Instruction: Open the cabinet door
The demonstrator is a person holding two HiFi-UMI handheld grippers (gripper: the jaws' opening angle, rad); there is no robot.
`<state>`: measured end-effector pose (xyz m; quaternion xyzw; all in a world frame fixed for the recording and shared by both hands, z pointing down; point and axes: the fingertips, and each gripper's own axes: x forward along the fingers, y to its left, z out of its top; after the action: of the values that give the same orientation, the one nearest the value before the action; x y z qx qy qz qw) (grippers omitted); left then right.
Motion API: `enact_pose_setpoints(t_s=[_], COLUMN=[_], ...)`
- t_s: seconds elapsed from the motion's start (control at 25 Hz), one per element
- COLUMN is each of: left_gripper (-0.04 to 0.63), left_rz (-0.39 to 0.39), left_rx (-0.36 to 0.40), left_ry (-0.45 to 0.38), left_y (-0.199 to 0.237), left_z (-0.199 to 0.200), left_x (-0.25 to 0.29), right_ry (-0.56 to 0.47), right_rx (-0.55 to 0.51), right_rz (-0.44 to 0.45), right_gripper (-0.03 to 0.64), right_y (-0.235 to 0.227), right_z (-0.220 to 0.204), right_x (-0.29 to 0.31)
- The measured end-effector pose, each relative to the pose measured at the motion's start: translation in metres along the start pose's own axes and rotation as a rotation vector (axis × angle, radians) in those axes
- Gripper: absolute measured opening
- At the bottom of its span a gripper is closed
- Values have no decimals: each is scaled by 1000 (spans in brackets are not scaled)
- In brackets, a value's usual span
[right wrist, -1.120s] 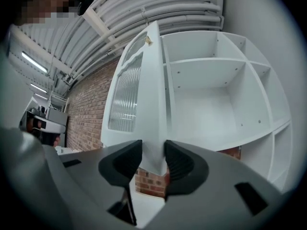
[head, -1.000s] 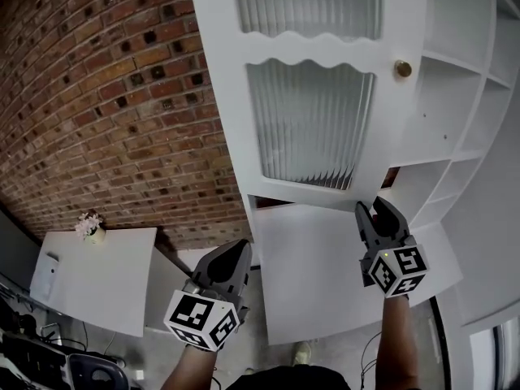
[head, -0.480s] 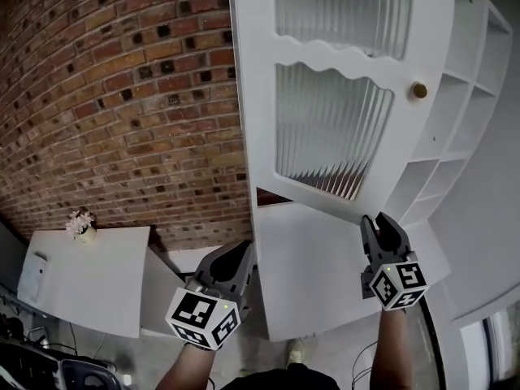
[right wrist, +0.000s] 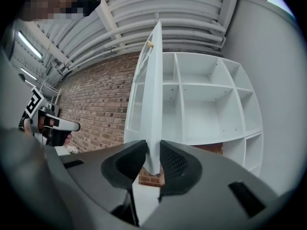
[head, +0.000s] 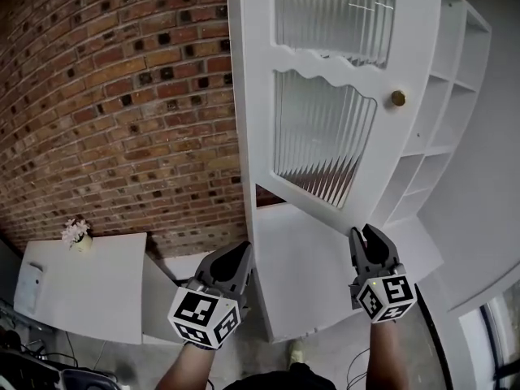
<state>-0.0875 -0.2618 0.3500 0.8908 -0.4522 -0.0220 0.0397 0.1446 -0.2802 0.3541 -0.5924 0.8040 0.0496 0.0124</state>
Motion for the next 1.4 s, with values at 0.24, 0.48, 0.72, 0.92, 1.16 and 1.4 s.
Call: enact_pose_setpoints(t_s=[0.24,0.48,0.72,0.92,1.16,1.4], left_gripper=[6,6,6,6,6,6], left_rz=[-15,-16,-22,-20,-14,-2], left_rx=[7,6,7,11,15,15], left_ry=[2,3,-3,-8,-14,-20], left_y=[-1,2,3,3,7,8], left_z=[-2,-5,-5,-4,0,0], left_x=[-18,-36,-49,-56,-63,-67], right_ry=[-7,-22,-23,-19,-18,-25], right_rx=[-4,-1,-17,-25,-27,-41], right_rz=[-5,-8,17,49,75,134], right_gripper=[75,69,63,61,61,67], right_y=[25,54,91,113,133,156], right_z=[3,6,10,12,15,18], right_x=[-14,-24,-31,-33,-34,-32])
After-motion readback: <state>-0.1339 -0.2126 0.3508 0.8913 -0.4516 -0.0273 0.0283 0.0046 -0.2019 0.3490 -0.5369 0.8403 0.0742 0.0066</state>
